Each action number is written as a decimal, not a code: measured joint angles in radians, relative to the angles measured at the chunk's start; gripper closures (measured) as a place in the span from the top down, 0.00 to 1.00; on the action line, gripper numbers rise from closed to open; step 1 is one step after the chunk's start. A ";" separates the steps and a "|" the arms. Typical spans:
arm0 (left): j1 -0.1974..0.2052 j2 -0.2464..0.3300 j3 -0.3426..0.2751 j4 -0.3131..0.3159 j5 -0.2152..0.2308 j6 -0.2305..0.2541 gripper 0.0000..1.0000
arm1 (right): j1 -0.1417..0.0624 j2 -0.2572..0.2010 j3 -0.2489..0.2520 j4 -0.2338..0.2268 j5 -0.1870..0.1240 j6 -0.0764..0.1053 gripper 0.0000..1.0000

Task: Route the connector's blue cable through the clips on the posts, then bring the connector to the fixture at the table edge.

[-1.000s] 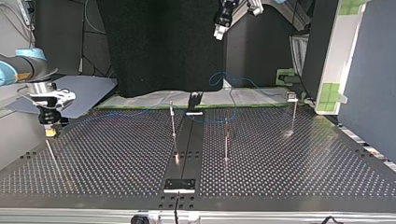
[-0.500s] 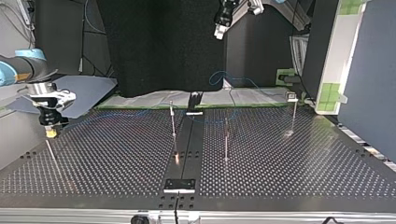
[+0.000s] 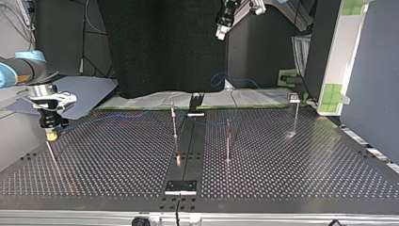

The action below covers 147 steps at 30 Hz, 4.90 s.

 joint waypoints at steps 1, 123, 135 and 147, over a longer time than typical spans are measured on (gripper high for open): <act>0.000 0.000 0.000 0.000 0.000 0.000 1.00 | 0.000 0.000 0.000 -0.001 0.002 0.001 0.00; -0.001 0.001 0.001 -0.028 -0.009 0.033 1.00 | 0.016 0.000 -0.005 0.014 0.058 0.002 0.99; -0.001 0.001 0.001 -0.028 -0.009 0.033 1.00 | 0.016 0.000 -0.005 0.014 0.058 0.002 0.99; -0.001 0.001 0.001 -0.028 -0.009 0.033 1.00 | 0.016 0.000 -0.005 0.014 0.059 0.002 0.99</act>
